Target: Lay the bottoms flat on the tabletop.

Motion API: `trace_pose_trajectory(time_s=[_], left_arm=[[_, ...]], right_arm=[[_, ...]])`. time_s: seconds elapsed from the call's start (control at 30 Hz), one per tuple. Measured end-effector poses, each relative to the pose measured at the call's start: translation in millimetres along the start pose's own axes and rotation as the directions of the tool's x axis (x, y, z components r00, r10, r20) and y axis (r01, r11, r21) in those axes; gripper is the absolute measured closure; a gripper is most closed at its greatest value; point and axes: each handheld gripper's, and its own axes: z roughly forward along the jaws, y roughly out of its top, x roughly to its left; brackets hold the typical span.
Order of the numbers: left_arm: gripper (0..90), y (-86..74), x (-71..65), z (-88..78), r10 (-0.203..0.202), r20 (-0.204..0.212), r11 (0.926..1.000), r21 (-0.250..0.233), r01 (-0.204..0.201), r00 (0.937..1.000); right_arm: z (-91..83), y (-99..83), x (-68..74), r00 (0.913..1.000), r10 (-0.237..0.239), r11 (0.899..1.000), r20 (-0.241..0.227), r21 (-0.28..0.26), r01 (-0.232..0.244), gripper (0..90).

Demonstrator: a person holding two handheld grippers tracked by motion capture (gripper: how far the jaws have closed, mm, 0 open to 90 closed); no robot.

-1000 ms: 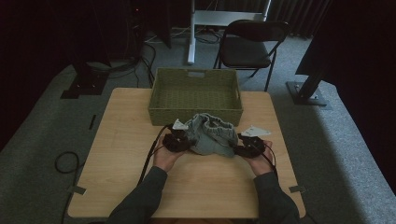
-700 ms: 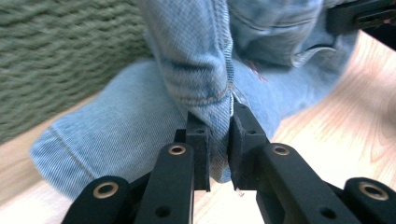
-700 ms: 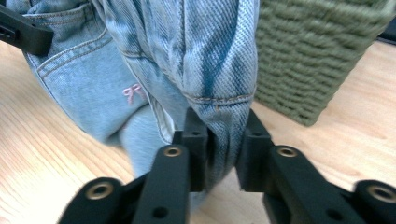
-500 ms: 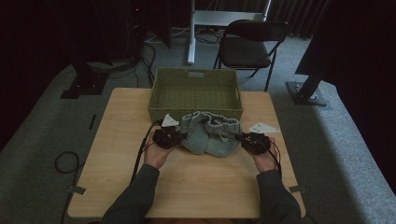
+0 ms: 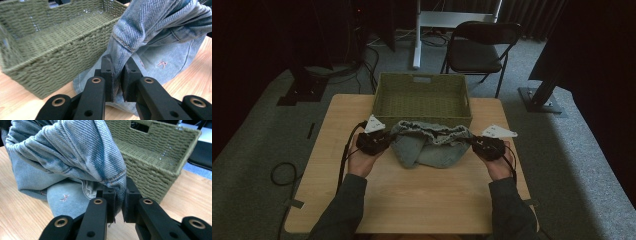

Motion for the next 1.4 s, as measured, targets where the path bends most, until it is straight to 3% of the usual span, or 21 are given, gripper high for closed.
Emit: trace_pose_trajectory(time_s=[0.33,0.5,0.57,0.63,0.67,0.7,0.73,0.77,0.8,0.83,0.87,0.9,0.93,1.0,1.03,1.07,1.13,1.4], left_arm=[[82.2,4.6,-10.4,-39.6,0.063,0.010,0.9967,-0.051,-0.062,0.9980],[82.2,3.9,-22.3,-67.4,0.125,0.040,0.9900,-0.071,-0.122,0.9913],[82.2,3.7,-27.0,-80.6,0.144,0.071,0.9862,-0.092,-0.137,0.9870],[82.3,5.6,-29.2,-95.1,0.155,0.159,0.9821,-0.132,-0.135,0.9751],[82.2,7.1,-27.8,-102.3,0.152,0.225,0.9790,-0.168,-0.115,0.9626],[82.2,8.6,-24.3,-108.6,0.143,0.287,0.9739,-0.211,-0.083,0.9473],[82.2,10.4,-20.5,-112.6,0.132,0.309,0.9682,-0.244,-0.056,0.9419],[82.2,12.4,-17.9,-113.9,0.133,0.270,0.9659,-0.251,-0.064,0.9538],[82.2,14.1,-16.2,-111.8,0.129,0.206,0.9690,-0.234,-0.080,0.9701],[82.1,14.7,-13.8,-106.2,0.116,0.157,0.9743,-0.210,-0.081,0.9808],[82.1,14.1,-11.4,-98.1,0.102,0.117,0.9803,-0.181,-0.079,0.9879],[81.6,12.1,-9.5,-88.2,0.087,0.085,0.9859,-0.150,-0.073,0.9926],[81.6,9.1,-8.2,-77.0,0.077,0.050,0.9905,-0.118,-0.071,0.9958],[74.0,0.9,-3.9,-56.2,0.057,0.000,0.9960,-0.069,-0.057,0.9984],[71.9,-3.2,-1.2,-47.9,0.040,-0.017,0.9975,-0.057,-0.041,0.9990],[69.8,-7.1,1.4,-41.2,0.018,-0.022,0.9986,-0.050,-0.019,0.9996],[68.7,-12.9,3.7,-33.6,0.002,-0.027,0.9996,-0.029,-0.003,0.9996],[65.5,-26.5,-4.7,-33.7,0.055,-0.042,0.9984,0.015,-0.054,0.9976]], right_arm=[[-21.1,17.0,18.1,0.9982,-0.057,0.997,-0.018,-0.045,0.056,83.9],[-41.9,23.9,31.5,0.9949,-0.097,0.993,-0.028,-0.069,0.095,83.9],[-52.8,26.7,37.8,0.9919,-0.119,0.990,-0.045,-0.085,0.115,83.9],[-64.4,30.4,43.6,0.9879,-0.137,0.986,-0.073,-0.103,0.129,84.0],[-76.3,35.2,46.2,0.9812,-0.137,0.982,-0.136,-0.149,0.116,84.0],[-76.3,35.2,46.2,0.9812,-0.137,0.982,-0.136,-0.149,0.116,84.0],[-81.5,38.0,45.8,0.9776,-0.129,0.979,-0.166,-0.176,0.099,83.9],[-84.9,40.7,44.6,0.9750,-0.115,0.977,-0.190,-0.197,0.077,83.8],[-85.8,43.0,43.0,0.9739,-0.106,0.976,-0.200,-0.207,0.064,83.8],[-83.5,44.4,41.2,0.9770,-0.103,0.977,-0.187,-0.202,0.064,83.8],[-78.2,44.8,39.5,0.9835,-0.095,0.982,-0.154,-0.179,0.067,83.8],[-60.6,41.8,34.4,0.9914,-0.081,0.991,-0.103,-0.111,0.070,83.4],[-60.6,41.8,34.4,0.9914,-0.081,0.991,-0.103,-0.111,0.070,83.4],[-38.3,34.0,30.6,0.9962,-0.082,0.996,-0.031,-0.025,0.081,73.2],[-27.2,29.0,29.5,0.9951,-0.096,0.995,0.021,0.018,0.096,69.1],[-8.7,18.5,26.2,0.9895,-0.118,0.989,0.083,0.100,0.110,63.1],[-3.2,13.4,25.1,0.9884,-0.120,0.988,0.094,0.113,0.109,63.1],[-6.2,-2.9,25.4,0.9920,-0.105,0.989,0.070,0.116,0.096,59.8]])
